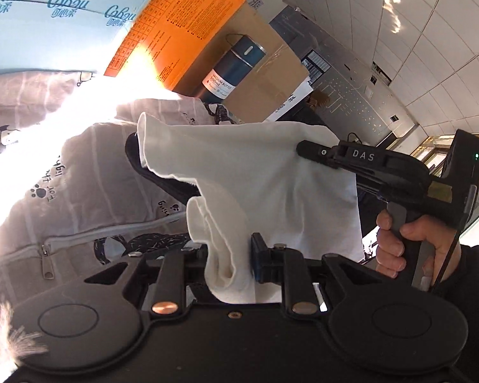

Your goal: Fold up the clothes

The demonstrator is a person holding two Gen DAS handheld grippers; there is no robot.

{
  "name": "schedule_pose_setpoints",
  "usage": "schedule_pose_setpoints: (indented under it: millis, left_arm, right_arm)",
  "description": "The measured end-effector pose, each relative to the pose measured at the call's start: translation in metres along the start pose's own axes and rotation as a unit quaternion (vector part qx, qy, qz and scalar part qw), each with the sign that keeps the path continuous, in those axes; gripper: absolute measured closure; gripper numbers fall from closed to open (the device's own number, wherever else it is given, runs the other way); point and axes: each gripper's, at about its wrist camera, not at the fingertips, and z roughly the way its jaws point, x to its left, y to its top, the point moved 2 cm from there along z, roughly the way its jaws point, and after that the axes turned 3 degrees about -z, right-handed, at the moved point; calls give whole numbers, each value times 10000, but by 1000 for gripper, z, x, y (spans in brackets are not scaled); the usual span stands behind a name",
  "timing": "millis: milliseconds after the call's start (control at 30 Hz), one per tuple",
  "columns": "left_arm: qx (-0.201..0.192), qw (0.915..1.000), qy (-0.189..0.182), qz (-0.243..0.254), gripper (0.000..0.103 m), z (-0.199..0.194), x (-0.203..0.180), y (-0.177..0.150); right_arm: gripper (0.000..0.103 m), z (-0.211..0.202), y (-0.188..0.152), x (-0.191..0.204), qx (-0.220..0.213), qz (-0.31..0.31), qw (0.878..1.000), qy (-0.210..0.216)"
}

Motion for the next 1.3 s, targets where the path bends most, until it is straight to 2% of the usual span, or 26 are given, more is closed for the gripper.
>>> schedule_pose_setpoints:
  millis: [100, 200, 367, 567, 633, 700, 733, 800, 833, 867, 1000, 1033, 1067, 1133, 1300]
  left_arm:
    - [228, 9996, 144, -11, 79, 24, 5, -2]
    - [424, 9987, 229, 169, 79, 40, 7, -6]
    - [514, 9971, 453, 323, 76, 56, 16, -16]
    - [452, 9956, 487, 654, 69, 65, 24, -19]
    - [393, 9937, 495, 928, 65, 65, 19, -23]
    - [351, 9899, 534, 1266, 56, 65, 12, -28]
    - [345, 9868, 579, 1473, 52, 65, 8, -31]
    - [333, 9814, 788, 1718, 27, 63, 0, -34]
    - [335, 9800, 895, 1746, 19, 62, -2, -35]
    - [339, 9796, 985, 1718, 9, 60, -3, -35]
    - [332, 9841, 843, 1530, 8, 43, 0, -37]
    - [337, 9847, 823, 1496, 7, 39, 1, -38]
    - [321, 9856, 814, 1447, 5, 33, 1, -40]
    - [274, 9874, 802, 1340, 0, 20, 2, -44]
    - [250, 9877, 794, 1321, 0, -13, -2, -57]
  right_arm:
    - [91, 37, -16, -18, 462, -29, 9983, -340]
    - [91, 62, -32, -28, 806, 26, 9955, -497]
    - [90, 92, -56, -38, 1208, -47, 9892, -829]
    - [88, 109, -64, -33, 1347, -129, 9853, -1040]
    - [86, 112, -65, -33, 1370, -115, 9844, -1103]
    - [83, 114, -65, -33, 1345, -67, 9835, -1211]
    - [79, 114, -65, -33, 1329, -60, 9828, -1282]
    - [69, 114, -66, -32, 1312, -115, 9808, -1436]
    - [60, 112, -65, -32, 1301, -96, 9800, -1501]
    - [57, 109, -64, -33, 1289, -54, 9794, -1551]
    - [49, 85, -62, -33, 1015, 167, 9803, -1686]
    - [43, 76, -62, -31, 872, 158, 9811, -1719]
    - [32, 67, -62, -29, 729, 149, 9817, -1752]
    - [16, 50, -61, -25, 457, 156, 9837, -1734]
    - [15, 10, -57, -10, 111, 211, 9909, -1328]
